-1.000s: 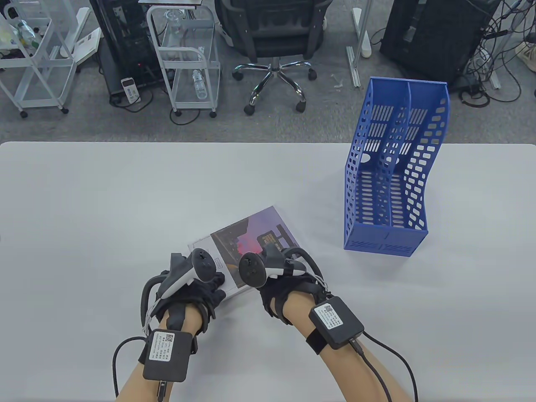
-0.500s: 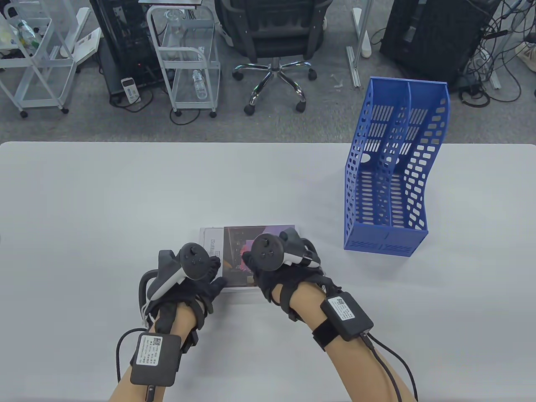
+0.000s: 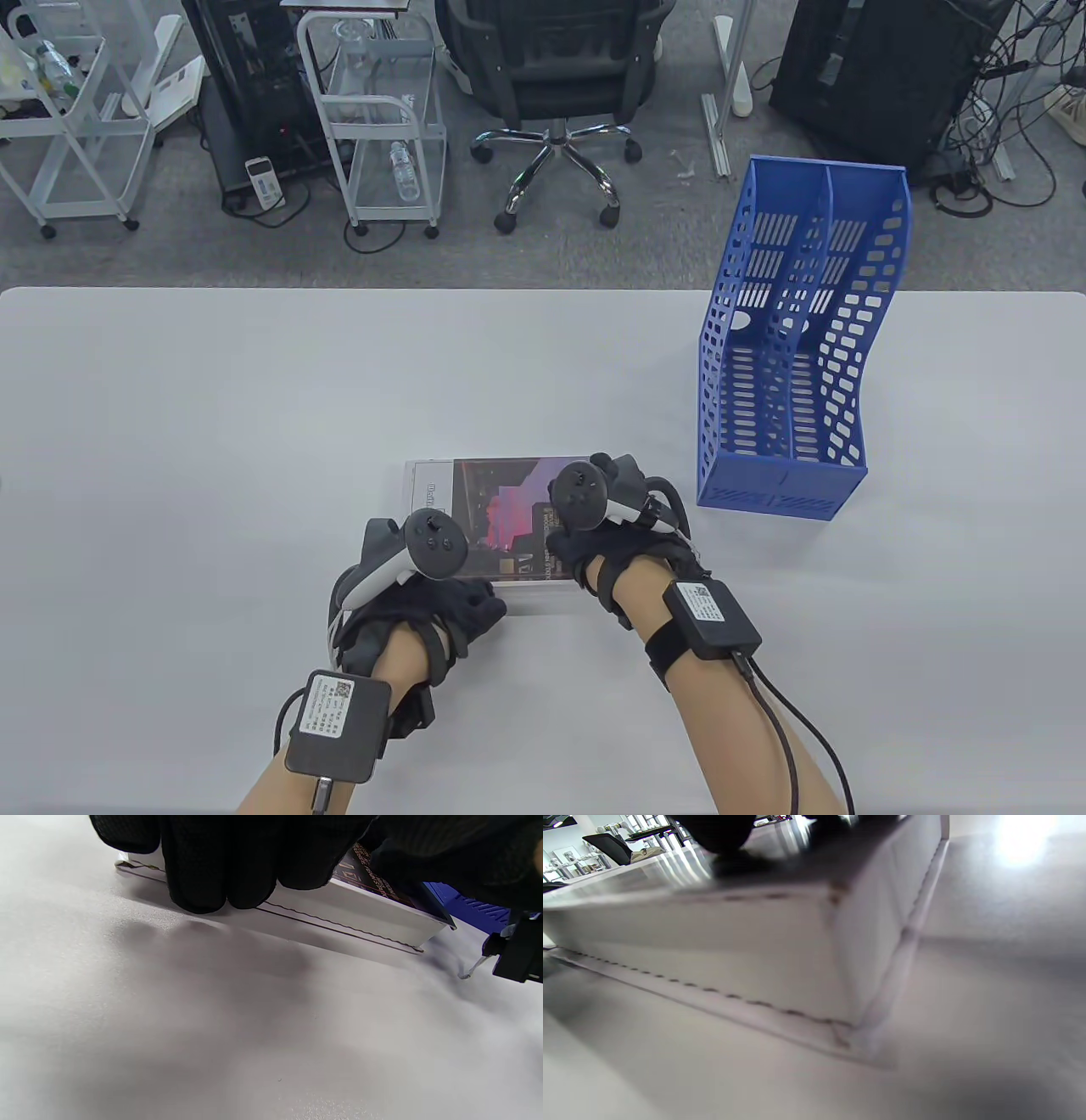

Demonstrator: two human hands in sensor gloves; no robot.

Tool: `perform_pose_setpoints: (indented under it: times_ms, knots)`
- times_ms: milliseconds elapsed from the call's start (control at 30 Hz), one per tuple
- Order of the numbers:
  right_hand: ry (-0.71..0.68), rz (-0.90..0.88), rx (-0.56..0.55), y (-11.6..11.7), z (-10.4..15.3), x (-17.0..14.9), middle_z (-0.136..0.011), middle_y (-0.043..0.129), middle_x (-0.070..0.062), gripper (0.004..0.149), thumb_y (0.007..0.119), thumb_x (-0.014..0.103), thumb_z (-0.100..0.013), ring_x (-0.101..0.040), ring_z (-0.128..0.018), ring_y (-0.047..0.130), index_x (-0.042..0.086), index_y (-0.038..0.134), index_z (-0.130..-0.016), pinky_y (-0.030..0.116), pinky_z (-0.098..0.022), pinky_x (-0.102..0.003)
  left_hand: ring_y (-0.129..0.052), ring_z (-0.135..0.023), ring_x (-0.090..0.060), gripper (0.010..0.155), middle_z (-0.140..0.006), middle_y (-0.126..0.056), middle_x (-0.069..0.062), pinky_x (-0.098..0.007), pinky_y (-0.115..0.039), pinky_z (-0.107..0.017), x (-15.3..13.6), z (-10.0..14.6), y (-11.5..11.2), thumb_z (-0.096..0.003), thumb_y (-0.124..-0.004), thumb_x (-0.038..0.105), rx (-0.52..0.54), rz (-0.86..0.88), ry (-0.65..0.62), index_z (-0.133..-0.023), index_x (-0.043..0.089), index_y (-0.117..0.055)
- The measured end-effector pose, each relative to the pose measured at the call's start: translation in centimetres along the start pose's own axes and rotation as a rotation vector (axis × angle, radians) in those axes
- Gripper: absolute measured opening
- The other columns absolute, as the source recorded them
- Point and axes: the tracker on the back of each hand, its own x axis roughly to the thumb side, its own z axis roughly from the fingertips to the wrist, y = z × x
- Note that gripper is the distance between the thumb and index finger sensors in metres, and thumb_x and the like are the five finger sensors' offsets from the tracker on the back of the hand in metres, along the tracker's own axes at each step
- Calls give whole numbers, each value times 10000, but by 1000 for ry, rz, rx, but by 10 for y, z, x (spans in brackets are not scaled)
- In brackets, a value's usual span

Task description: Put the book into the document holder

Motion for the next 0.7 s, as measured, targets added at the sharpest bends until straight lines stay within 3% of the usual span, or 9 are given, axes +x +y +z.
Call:
perform_pose_setpoints:
  times_ms: [200, 433, 700]
  knots:
    - [11, 26, 54, -4, 8, 15, -1019, 412, -290, 679, 697, 419, -459, -546, -925, 246, 21, 460, -956, 281, -582, -738, -876, -897, -324, 679, -1014, -801, -22, -559, -603, -685, -10, -2, 3, -400, -642, 655, 32, 1, 54, -973, 301, -726]
    - [45, 40, 202, -8, 25, 33, -978, 473, -353, 681, 696, 428, -466, -575, -911, 310, -15, 497, -944, 312, -566, -749, -845, -920, -328, 675, -1034, -764, -27, -560, -590, -693, -23, -6, 11, -400, -643, 655, 100, 39, 108, -967, 298, -724]
    - [-47, 59, 280, -10, 39, 69, -861, 705, -390, 657, 698, 450, -469, -594, -872, 544, -65, 653, -875, 426, -561, -746, -685, -1019, -312, 759, -1127, -527, -23, -561, -534, -722, -34, -22, 12, -399, -642, 662, 154, 65, 170, -1046, 291, -501]
